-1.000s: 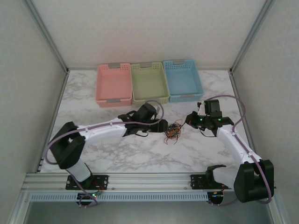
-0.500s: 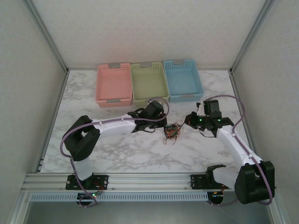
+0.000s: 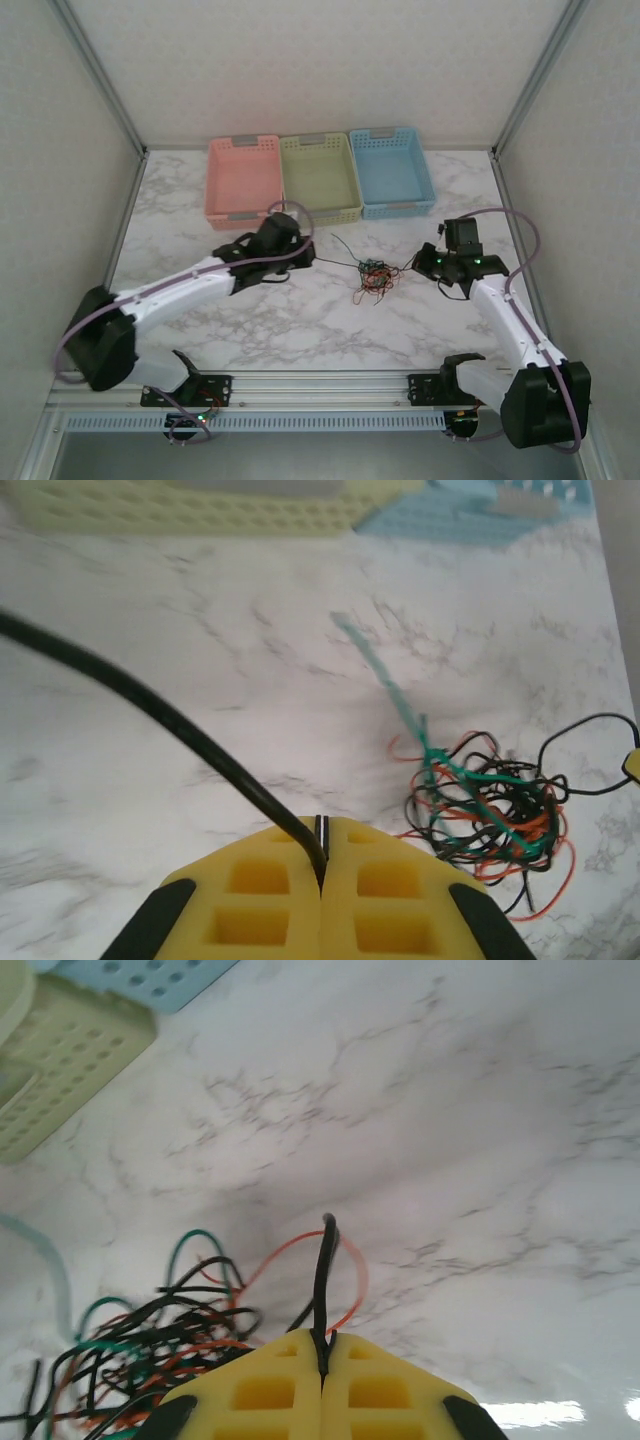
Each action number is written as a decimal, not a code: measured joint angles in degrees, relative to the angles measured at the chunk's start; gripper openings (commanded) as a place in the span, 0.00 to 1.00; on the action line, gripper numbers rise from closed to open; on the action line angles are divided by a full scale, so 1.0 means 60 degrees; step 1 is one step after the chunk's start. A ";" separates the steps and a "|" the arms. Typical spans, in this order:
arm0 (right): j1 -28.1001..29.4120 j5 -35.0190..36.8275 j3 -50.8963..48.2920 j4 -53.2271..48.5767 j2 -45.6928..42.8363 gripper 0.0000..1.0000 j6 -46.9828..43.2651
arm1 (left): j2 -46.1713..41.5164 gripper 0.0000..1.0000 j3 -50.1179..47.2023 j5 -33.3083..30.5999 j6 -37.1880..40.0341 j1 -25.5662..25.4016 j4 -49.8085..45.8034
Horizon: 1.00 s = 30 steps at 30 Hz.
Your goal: Untangle the cables
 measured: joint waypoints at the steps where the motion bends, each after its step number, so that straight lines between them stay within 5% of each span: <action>1: -0.0113 0.0073 0.0000 -0.0051 -0.0011 0.00 0.0011 | -0.0408 0.00 -0.0120 -0.0004 0.0098 0.0215 -0.0189; 12: -0.0627 0.0342 -0.0011 -0.0299 0.0160 0.00 0.0087 | -0.3901 0.00 -0.0375 0.0025 0.1100 0.2328 -0.2809; 27: -0.0583 0.0058 -0.0011 -0.0178 0.0889 0.00 0.0087 | -0.5140 0.00 0.1577 0.0168 0.2197 0.3566 -0.5734; 30: -0.0812 0.0845 -0.0109 -0.0098 0.0907 0.00 0.0080 | -0.5319 0.00 0.1942 -0.0597 0.2430 0.4003 -0.6098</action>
